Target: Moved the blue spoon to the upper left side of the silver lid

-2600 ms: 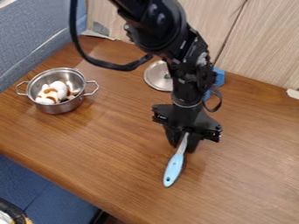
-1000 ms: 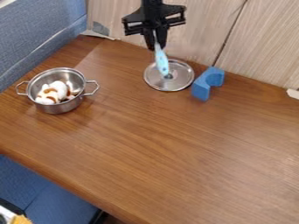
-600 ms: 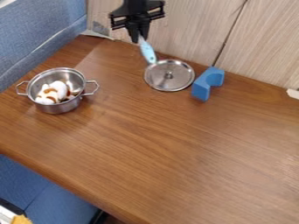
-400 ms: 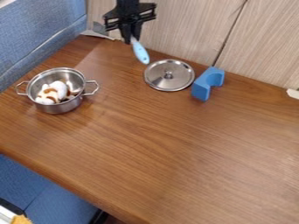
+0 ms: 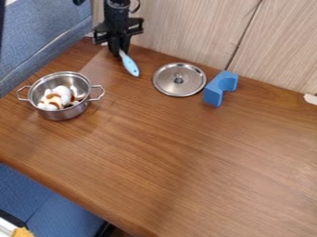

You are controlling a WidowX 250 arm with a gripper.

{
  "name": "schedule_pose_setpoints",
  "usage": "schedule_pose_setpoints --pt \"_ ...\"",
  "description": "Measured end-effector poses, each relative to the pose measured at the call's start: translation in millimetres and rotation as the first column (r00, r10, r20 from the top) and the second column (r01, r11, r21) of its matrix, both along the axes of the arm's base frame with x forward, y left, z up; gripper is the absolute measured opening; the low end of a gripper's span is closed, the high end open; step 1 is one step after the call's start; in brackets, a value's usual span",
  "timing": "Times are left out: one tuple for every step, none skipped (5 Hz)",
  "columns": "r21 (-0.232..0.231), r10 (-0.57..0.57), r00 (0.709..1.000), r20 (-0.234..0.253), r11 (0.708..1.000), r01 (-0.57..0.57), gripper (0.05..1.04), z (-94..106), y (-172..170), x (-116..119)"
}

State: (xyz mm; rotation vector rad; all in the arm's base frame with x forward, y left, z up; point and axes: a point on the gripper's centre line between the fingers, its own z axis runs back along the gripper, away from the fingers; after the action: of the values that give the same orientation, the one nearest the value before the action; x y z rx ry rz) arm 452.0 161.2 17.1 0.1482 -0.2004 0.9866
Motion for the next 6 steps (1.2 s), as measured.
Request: schedule_pose_setpoints --pt "0.000 -0.003 1.000 -0.002 1.000 0.003 0.149 -1.1 0.7 2.7" --pt "-0.008 -0.006 1.000 -0.010 1.000 0.006 0.181 -1.5 -1.1 1.7" --pt "-0.010 -0.002 1.000 -0.011 1.000 0.002 0.412 -1.6 -1.4 1.5" --pt "-0.011 -0.003 1.000 -0.010 1.000 0.003 0.720 -1.3 -2.3 1.6" --pt "-0.011 0.001 1.000 -0.013 1.000 -0.001 0.976 0.6 -2.8 -0.7" --pt "0.006 0.002 1.000 0.018 1.000 -0.002 1.005 23.8 -2.1 -0.1"
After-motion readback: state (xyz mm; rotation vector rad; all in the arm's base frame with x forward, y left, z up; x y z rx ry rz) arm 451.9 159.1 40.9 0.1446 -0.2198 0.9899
